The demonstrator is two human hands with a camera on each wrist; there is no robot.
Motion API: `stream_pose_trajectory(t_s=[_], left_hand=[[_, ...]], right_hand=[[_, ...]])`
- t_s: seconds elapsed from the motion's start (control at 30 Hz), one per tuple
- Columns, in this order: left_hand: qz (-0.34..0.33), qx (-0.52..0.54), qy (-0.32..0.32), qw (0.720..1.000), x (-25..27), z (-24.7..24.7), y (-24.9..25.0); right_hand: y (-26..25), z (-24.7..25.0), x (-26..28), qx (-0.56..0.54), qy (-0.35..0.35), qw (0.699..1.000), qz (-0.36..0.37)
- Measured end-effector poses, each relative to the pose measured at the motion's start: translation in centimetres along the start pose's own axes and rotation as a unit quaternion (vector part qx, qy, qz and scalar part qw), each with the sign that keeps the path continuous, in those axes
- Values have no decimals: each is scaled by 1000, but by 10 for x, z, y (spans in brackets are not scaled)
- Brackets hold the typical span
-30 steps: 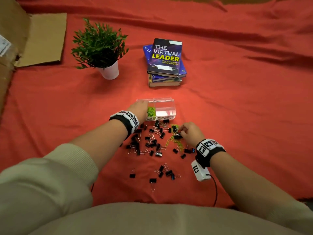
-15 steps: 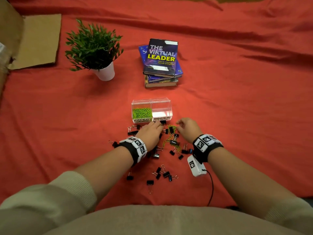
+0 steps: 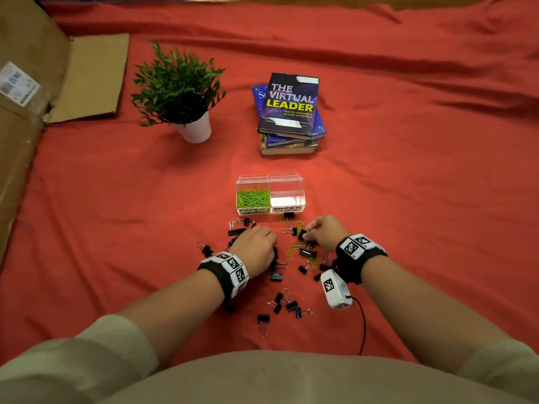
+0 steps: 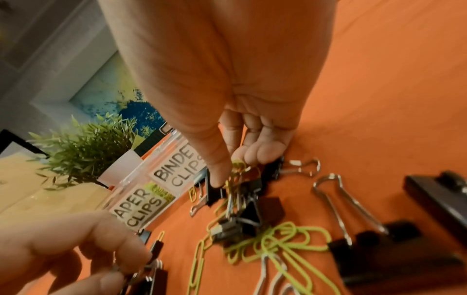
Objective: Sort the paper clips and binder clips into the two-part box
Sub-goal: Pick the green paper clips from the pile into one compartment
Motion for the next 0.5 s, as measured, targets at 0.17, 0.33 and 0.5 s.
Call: stream_pose_trajectory(t_s=[0.17,0.33,0.5], left_hand=[[1,25,0,1000,-28,13,7],[26,7,-34,999,-47,11,17],[72,11,-34,997,-44,6,15]], right_hand=[[9,14,8,-36,-45,998,-1],[12,22,19,-71,-59,996,17],[20,24,23,-84,-56,994,30]])
Point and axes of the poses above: each hand's wrist, its own x-axis away from the middle knuckle, its own z-axis out of the back of the hand, y = z × x, the point moved 2 cm from there along -x, towards the middle knuckle, and after that the axes turned 2 degrees about z, right-handed, at the moved point
